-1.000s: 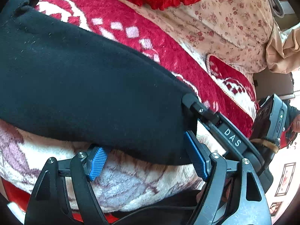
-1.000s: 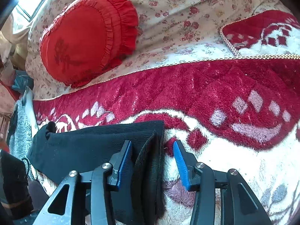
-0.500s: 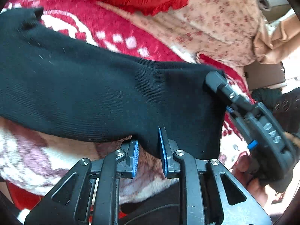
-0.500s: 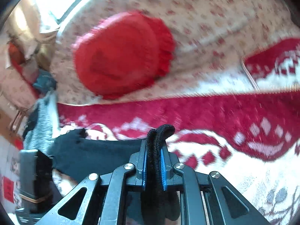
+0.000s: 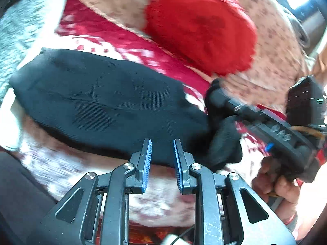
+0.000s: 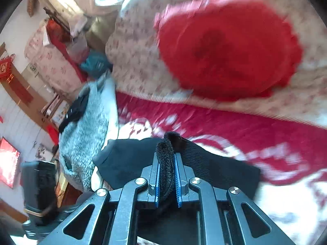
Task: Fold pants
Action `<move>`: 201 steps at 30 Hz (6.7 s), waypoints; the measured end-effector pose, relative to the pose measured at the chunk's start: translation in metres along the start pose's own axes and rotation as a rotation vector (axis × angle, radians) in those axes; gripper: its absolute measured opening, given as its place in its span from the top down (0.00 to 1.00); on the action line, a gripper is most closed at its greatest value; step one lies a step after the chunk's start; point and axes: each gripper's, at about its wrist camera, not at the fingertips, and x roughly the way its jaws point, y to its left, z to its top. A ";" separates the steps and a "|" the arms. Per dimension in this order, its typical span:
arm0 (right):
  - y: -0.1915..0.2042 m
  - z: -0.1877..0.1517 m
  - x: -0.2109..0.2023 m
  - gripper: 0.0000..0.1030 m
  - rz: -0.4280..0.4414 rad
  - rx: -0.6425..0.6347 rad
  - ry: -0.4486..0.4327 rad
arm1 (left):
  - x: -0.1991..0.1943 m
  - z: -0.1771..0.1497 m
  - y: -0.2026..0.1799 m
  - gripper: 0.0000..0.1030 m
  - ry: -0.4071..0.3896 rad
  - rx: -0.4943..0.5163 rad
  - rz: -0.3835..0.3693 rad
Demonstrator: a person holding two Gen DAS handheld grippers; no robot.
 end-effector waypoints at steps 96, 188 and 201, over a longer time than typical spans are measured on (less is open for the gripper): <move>0.059 -0.053 0.045 0.66 -0.284 -0.267 0.106 | -0.005 -0.011 0.026 0.56 -0.127 0.117 0.249; 0.120 -0.027 0.124 0.66 -0.212 -0.383 0.175 | -0.012 -0.002 0.126 0.39 -0.110 -0.200 0.232; 0.162 0.006 0.184 0.56 -0.137 -0.486 0.211 | -0.016 0.008 0.162 0.38 -0.129 -0.374 0.170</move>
